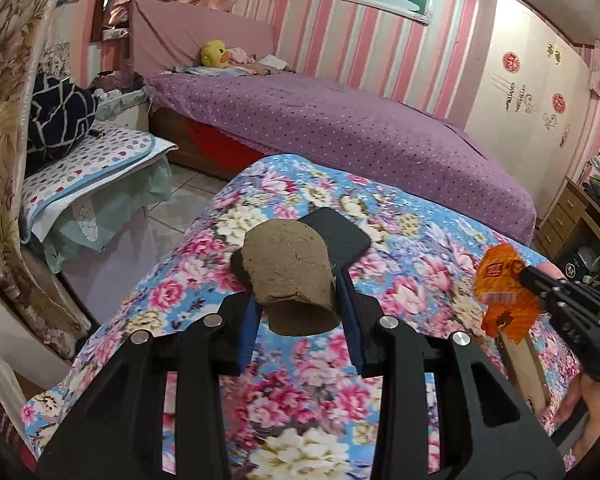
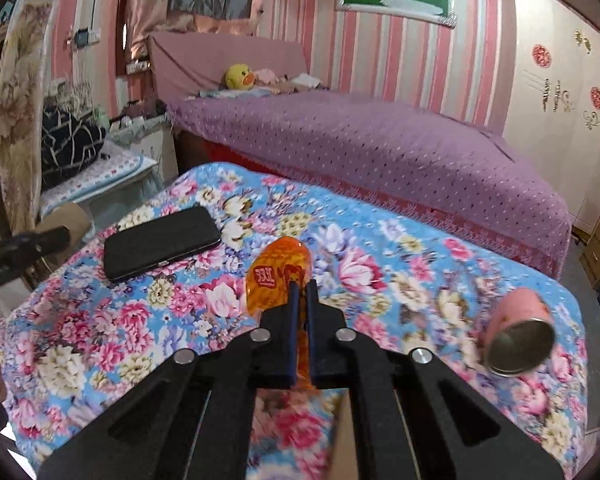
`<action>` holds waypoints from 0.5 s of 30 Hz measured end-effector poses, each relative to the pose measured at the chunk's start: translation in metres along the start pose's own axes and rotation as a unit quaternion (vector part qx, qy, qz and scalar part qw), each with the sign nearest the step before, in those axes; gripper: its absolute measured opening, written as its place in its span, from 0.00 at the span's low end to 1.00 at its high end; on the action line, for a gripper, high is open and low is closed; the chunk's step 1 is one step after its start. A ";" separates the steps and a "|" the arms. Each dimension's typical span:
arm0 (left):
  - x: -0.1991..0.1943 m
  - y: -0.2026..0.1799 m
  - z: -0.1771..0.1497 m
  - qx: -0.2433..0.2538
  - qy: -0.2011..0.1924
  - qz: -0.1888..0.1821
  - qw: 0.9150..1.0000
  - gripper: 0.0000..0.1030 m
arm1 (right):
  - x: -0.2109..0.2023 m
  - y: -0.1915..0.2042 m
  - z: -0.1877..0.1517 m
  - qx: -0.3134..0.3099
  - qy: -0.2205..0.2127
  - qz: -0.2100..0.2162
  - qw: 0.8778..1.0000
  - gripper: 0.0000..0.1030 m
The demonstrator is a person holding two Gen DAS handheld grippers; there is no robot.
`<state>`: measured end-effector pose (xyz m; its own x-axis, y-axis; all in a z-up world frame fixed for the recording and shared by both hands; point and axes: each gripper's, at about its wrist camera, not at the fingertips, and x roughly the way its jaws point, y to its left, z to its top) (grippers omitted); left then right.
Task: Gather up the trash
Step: 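Carry the tube and orange packet to the blue basket and open both tools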
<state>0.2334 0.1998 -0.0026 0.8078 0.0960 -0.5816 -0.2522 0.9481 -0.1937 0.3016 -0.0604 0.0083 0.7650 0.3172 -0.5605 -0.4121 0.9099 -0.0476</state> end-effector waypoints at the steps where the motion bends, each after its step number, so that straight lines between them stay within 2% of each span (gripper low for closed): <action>1: -0.002 -0.003 -0.001 0.002 0.000 -0.003 1.000 0.34 | -0.008 -0.004 -0.001 0.002 -0.003 -0.002 1.000 0.04; 9: -0.021 -0.052 -0.017 0.034 -0.002 -0.050 0.998 0.34 | -0.073 -0.045 -0.022 0.015 -0.021 -0.042 0.999 0.04; 15: -0.035 -0.104 -0.037 0.070 0.002 -0.095 0.993 0.34 | -0.123 -0.084 -0.052 0.036 -0.023 -0.074 0.996 0.04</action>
<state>0.2118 0.0869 0.0084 0.8316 -0.0894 -0.5481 -0.0185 0.9819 -0.1882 0.2162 -0.1894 0.0377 0.8371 0.1882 -0.5136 -0.2576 0.9640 -0.0666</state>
